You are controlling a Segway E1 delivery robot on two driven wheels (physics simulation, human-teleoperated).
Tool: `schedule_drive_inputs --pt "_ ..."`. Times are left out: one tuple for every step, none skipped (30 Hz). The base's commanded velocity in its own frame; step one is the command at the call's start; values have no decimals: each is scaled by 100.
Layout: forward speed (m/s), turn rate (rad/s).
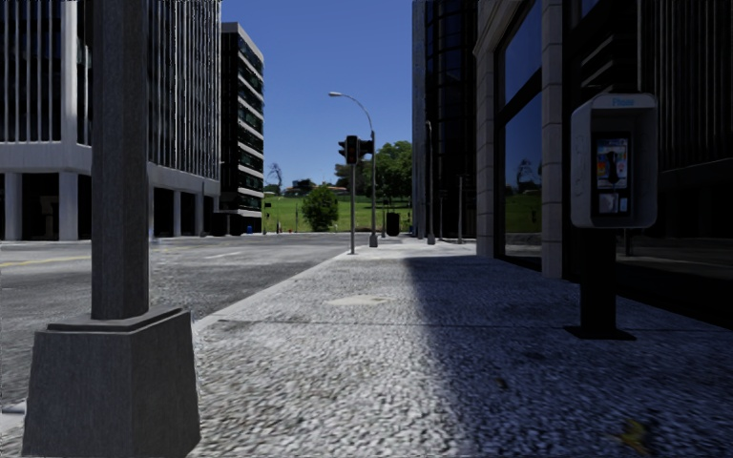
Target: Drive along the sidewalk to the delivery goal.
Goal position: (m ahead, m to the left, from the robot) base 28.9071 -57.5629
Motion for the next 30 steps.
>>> schedule_drive_inputs --pt "200 -27" --pt "200 -27" --pt "200 -27" --pt "200 -27" --pt "200 -27" --pt "200 -27" --pt "200 -27" --pt "200 -27" --pt "200 -27" --pt "200 -27" --pt "200 -27" --pt "200 -27" --pt "200 -27" --pt "200 -27" --pt "200 -27" --pt "200 -27" --pt "200 -27" --pt "200 -27" --pt "200 -27" --pt "200 -27" --pt "200 -27" --pt "200 -27" --pt "200 -8" --pt "200 0" --pt "200 0" --pt "200 0" --pt "200 0" --pt "200 0" --pt "200 0" --pt "200 0"
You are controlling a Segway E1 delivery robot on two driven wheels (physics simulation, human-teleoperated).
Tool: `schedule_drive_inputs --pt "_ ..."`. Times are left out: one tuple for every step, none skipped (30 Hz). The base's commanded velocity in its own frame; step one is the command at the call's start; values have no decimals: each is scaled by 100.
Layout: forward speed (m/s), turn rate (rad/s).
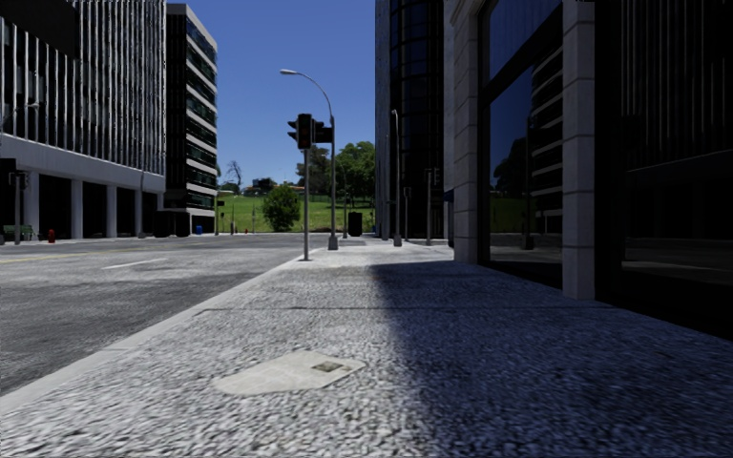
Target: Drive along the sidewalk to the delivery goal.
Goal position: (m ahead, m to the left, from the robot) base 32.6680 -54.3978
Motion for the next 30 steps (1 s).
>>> schedule_drive_inputs --pt "200 0" --pt "200 0" --pt "200 0" --pt "200 0" --pt "200 0" --pt "200 0" --pt "200 0" --pt "200 0" --pt "200 0" --pt "200 0" --pt "200 0" --pt "200 0" --pt "200 0" --pt "200 0" --pt "200 0" --pt "200 0" --pt "200 0" --pt "200 0" --pt "200 0" --pt "200 0" --pt "200 0" --pt "200 0" --pt "200 0" --pt "200 0" --pt "200 0" --pt "200 0" --pt "200 0" --pt "200 0" --pt "200 0" --pt "200 0"
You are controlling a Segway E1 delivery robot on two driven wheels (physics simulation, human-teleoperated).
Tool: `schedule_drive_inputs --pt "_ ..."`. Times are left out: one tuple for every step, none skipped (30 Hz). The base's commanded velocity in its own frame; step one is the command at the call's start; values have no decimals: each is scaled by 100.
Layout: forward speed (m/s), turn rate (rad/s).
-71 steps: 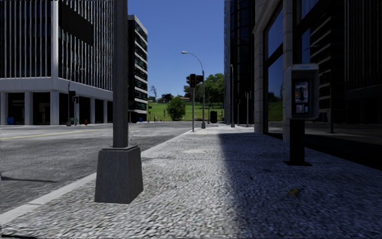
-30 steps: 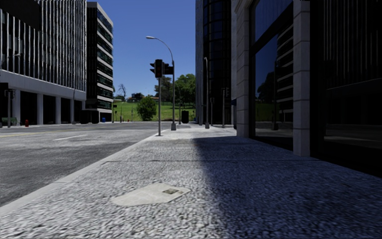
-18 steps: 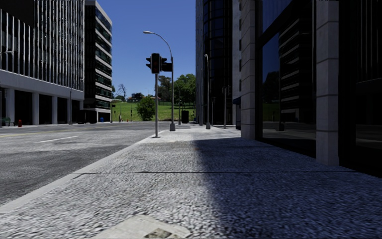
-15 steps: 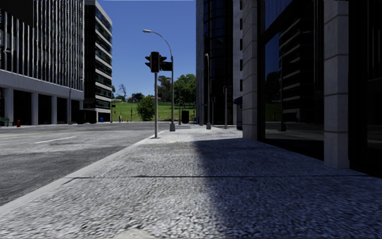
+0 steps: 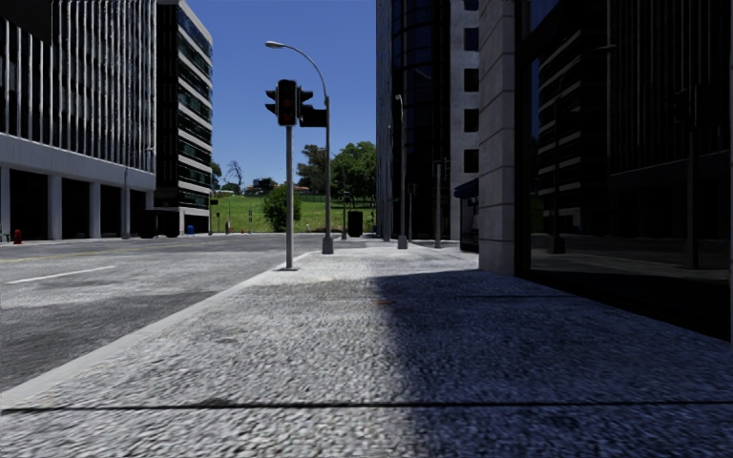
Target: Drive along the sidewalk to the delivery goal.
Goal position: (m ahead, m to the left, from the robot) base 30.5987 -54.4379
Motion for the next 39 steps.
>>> schedule_drive_inputs --pt "200 0" --pt "200 0" --pt "200 0" --pt "200 -1" --pt "200 -1" --pt "200 -2" --pt "200 -3" --pt "200 -3" --pt "200 -3" --pt "200 -6" --pt "200 -8" --pt "200 -8" --pt "200 -8" --pt "200 -8" --pt "200 -8" --pt "200 -8" --pt "200 -8" --pt "200 -8" --pt "200 -12" --pt "200 -12" --pt "200 -21" --pt "200 -27" --pt "200 -27" --pt "200 -28" --pt "200 -28" --pt "200 -28" --pt "200 -28" --pt "200 -28" --pt "200 -28" --pt "200 -26" --pt "200 -10" --pt "200 -10" --pt "200 0" --pt "200 0" --pt "200 0" --pt "200 0" --pt "200 0" --pt "200 0" --pt "200 0"
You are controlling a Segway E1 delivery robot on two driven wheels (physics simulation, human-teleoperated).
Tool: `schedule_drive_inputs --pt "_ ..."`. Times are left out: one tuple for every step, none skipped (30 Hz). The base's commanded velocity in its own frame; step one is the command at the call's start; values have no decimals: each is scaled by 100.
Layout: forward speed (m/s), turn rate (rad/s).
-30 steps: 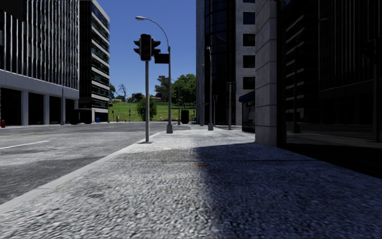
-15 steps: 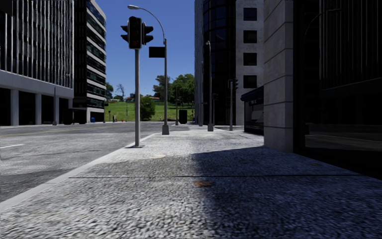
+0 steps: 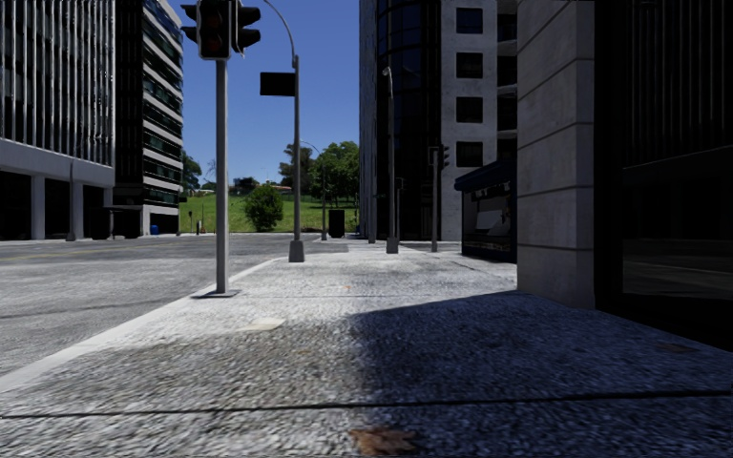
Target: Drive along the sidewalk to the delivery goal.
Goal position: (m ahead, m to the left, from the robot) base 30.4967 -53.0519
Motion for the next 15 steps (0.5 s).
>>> schedule_drive_inputs --pt "200 0" --pt "200 0" --pt "200 0" --pt "200 0" --pt "200 0" --pt "200 0" --pt "200 0" --pt "200 0" --pt "200 0" --pt "200 0" --pt "200 0" --pt "200 0" --pt "200 0" --pt "200 0" --pt "200 0"
